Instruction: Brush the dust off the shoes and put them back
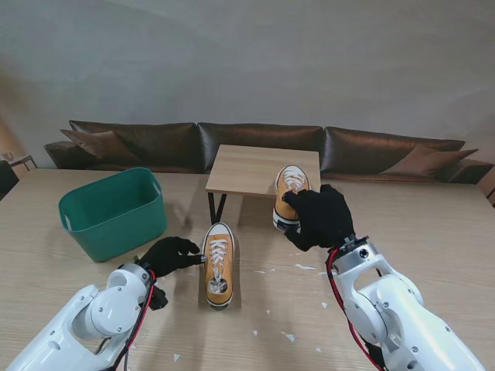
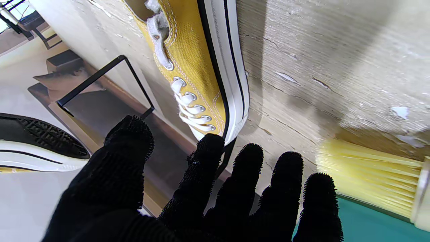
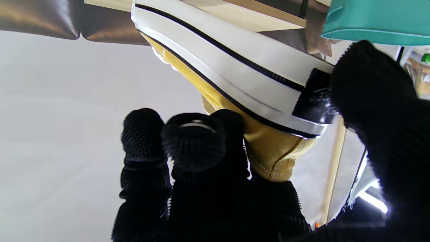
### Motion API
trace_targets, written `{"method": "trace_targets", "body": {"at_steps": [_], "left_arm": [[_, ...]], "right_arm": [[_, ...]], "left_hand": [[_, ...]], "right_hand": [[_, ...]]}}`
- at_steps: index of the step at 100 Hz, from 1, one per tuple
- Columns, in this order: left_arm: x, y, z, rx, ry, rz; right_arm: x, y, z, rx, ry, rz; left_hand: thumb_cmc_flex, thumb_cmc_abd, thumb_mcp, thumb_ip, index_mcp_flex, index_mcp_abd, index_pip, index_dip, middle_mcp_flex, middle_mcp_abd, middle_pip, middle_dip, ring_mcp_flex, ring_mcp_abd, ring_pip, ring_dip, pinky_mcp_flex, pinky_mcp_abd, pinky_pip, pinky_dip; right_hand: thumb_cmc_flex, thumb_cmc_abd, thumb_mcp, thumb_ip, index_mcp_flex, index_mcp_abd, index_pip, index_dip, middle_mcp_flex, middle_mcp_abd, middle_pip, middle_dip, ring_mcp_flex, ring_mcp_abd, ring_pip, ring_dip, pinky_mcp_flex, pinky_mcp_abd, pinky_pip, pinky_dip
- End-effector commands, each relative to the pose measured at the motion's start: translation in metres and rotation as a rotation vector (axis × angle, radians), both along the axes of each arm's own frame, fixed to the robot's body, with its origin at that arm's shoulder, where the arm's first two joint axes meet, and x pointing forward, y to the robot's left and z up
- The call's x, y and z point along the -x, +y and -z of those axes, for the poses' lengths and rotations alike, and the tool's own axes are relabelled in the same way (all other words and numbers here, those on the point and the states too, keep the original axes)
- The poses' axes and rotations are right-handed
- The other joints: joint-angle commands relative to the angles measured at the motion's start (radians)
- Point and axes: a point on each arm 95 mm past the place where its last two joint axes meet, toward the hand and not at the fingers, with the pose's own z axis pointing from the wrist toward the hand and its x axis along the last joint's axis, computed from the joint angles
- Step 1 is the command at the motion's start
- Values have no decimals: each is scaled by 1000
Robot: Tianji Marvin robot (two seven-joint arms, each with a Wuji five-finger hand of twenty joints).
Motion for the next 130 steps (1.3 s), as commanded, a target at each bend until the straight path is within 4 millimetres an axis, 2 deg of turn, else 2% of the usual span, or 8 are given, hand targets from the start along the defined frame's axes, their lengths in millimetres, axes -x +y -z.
{"method": "trace_targets", "body": {"at_steps": [1, 33, 81, 104, 130], "left_arm": [[2, -3, 0, 6, 12, 4], [3, -1, 1, 3, 12, -9], [2, 2, 6, -8, 38, -32], [2, 2, 6, -14, 41, -41], [3, 2, 6, -14, 46, -52]], "right_arm": [[9, 4, -5, -28, -3, -26], [37, 1, -5, -135, 2, -141], [65, 4, 21, -219, 59, -262], [72, 7, 30, -219, 67, -301], [64, 15, 50, -220, 109, -309]], "left_hand": [[18, 41, -25, 36, 20, 11, 1, 7, -6, 12, -3, -6, -45, 17, -16, 4, -11, 15, -31, 15], [18, 41, -26, 36, 26, 11, 4, 8, -4, 13, -3, -6, -43, 17, -15, 5, -10, 15, -31, 15], [22, 42, -23, 36, 23, 14, 2, 7, -7, 15, -4, -7, -46, 19, -17, 5, -13, 14, -32, 16], [22, 41, -23, 36, 26, 14, 3, 8, -7, 13, -3, -6, -46, 19, -17, 5, -13, 15, -31, 16], [22, 42, -24, 36, 22, 15, 1, 7, -8, 14, -3, -7, -45, 19, -17, 6, -14, 13, -32, 17]], "right_hand": [[166, 93, 176, 51, 109, 74, 259, 109, 4, -129, 25, 27, 25, -15, 9, 19, 115, -23, 6, 22], [165, 86, 177, 49, 111, 68, 257, 109, 8, -128, 19, 27, 26, -13, 11, 24, 121, -22, -1, 34], [163, 86, 180, 48, 115, 67, 255, 108, 11, -127, 14, 31, 26, -15, 7, 26, 124, -20, -9, 48], [159, 83, 181, 46, 117, 62, 254, 107, 13, -129, 12, 32, 26, -14, 5, 27, 124, -21, -12, 52], [158, 81, 184, 45, 120, 60, 252, 108, 14, -128, 11, 32, 25, -14, 6, 28, 124, -21, -15, 53]]}}
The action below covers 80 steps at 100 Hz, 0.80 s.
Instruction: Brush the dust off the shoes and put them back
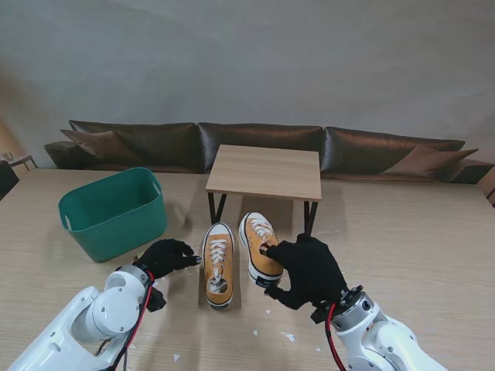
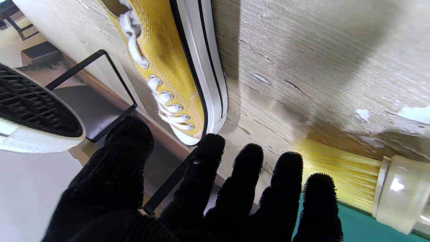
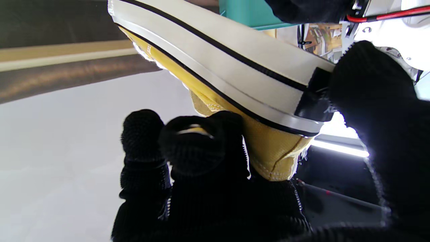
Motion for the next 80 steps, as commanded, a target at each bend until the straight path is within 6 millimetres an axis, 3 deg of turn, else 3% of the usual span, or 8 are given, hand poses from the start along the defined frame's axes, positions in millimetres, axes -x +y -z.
{"method": "trace_targets", "body": {"at_steps": [1, 80], "left_arm": [[1, -4, 1, 9, 16, 7], [-3, -5, 4, 10, 45, 5]], "right_arm": [[-3, 3, 3, 2, 8, -1], [-45, 26, 61, 121, 92, 28]], "left_hand": [[22, 42, -23, 36, 21, 10, 0, 3, -8, 13, -3, -7, -46, 19, -17, 6, -13, 13, -32, 17], [22, 44, -21, 36, 25, 12, 2, 3, -7, 14, -3, -6, -48, 19, -19, 7, -14, 12, -32, 18]], "right_hand": [[157, 80, 184, 54, 101, 49, 252, 94, 1, -130, -2, 22, 20, -19, -14, 14, 124, -21, -15, 29], [152, 80, 189, 52, 100, 43, 256, 89, -4, -134, 5, 15, 20, -22, -21, 10, 123, -17, -27, 28]]}}
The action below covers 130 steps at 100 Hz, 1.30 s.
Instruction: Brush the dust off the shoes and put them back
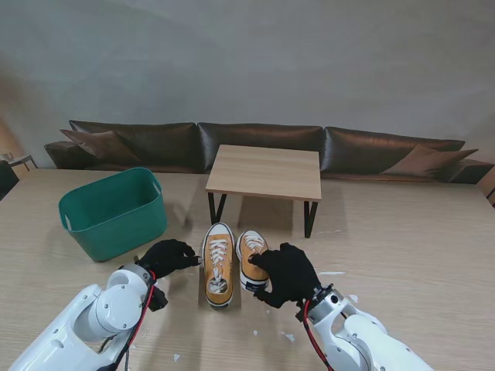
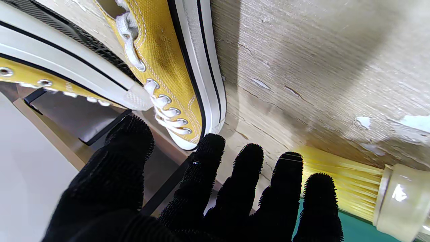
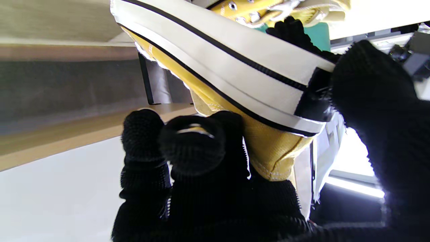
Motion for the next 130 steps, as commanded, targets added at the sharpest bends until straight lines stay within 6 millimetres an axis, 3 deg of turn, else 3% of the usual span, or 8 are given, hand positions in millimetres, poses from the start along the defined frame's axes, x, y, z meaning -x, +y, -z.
{"method": "trace_targets", "body": {"at_steps": [1, 47, 79, 111, 120, 130], "left_arm": [[0, -3, 2, 10, 20, 10], [-1, -2, 4, 11, 26, 10], [-1, -1, 6, 12, 30, 8], [-2, 0, 8, 13, 34, 11], [-1, 0, 9, 14, 35, 11], [-1, 0, 9, 14, 34, 11]], "right_arm": [[-8, 3, -4, 2, -1, 8], [-30, 10, 22, 92, 59, -41], [-31, 4, 43, 135, 126, -32], [-28, 2, 63, 160, 179, -13], [-28, 1, 66, 172, 184, -10], [-28, 0, 69, 180, 187, -8]], "left_hand": [[22, 43, -21, 36, 24, 12, 2, 3, -7, 14, -3, -6, -48, 19, -18, 7, -14, 12, -31, 18], [22, 45, -20, 36, 30, 16, 4, 4, -7, 12, -3, -6, -48, 17, -18, 7, -15, 12, -31, 19], [23, 47, -21, 36, 37, 19, 7, 5, -7, 14, -3, -6, -48, 19, -19, 8, -17, 11, -32, 19], [23, 48, -22, 36, 30, 18, 4, 4, -8, 14, -4, -6, -49, 19, -20, 8, -17, 11, -32, 20], [24, 48, -22, 36, 30, 19, 4, 4, -9, 14, -4, -6, -48, 18, -20, 8, -17, 10, -32, 20], [24, 47, -22, 36, 32, 18, 4, 4, -7, 15, -3, -6, -48, 19, -20, 8, -17, 11, -32, 20]], "right_hand": [[151, 81, 189, 52, 99, 42, 257, 89, -4, -135, 5, 15, 20, -24, -19, 10, 123, -17, -12, 11], [145, 72, 186, 48, 101, 23, 255, 82, -5, -144, -1, 1, 20, -30, -40, 2, 122, -24, -19, 9], [127, 32, 179, 38, 127, -2, 225, 61, 4, -130, -21, -29, 19, -17, -48, 2, 126, -2, -22, 5], [111, 47, 159, 45, 77, -17, 192, 57, -25, -120, -33, -47, 19, -18, -70, -4, 107, 9, -21, 7], [105, 48, 136, 34, 16, -33, 155, 27, -59, -112, -52, -73, 18, -18, -103, -18, 89, 9, -20, 8], [114, 47, 119, 22, -77, -70, 86, -79, -105, -95, -98, -131, -22, -5, -172, -38, 52, 20, -38, 3]]}}
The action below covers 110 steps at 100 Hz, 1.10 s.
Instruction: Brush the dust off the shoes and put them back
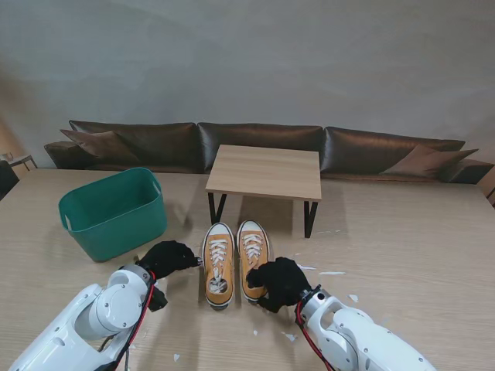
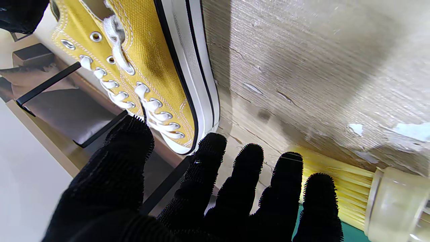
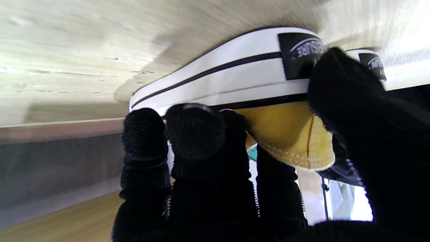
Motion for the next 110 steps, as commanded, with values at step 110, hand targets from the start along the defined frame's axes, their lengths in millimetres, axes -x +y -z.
{"method": "trace_targets", "body": {"at_steps": [110], "left_arm": [[3, -1, 6, 9, 18, 22]], "right_arm": [[0, -20, -29, -58, 9, 18]], "left_hand": [[24, 47, -25, 36, 15, 6, -3, 3, -10, 13, -4, -7, -47, 20, -20, 9, -18, 10, -33, 18]], "right_hand": [[-292, 139, -76, 228, -397, 113, -503, -257, -488, 13, -321, -344, -468, 172, -472, -186, -324, 146, -266, -39]]}}
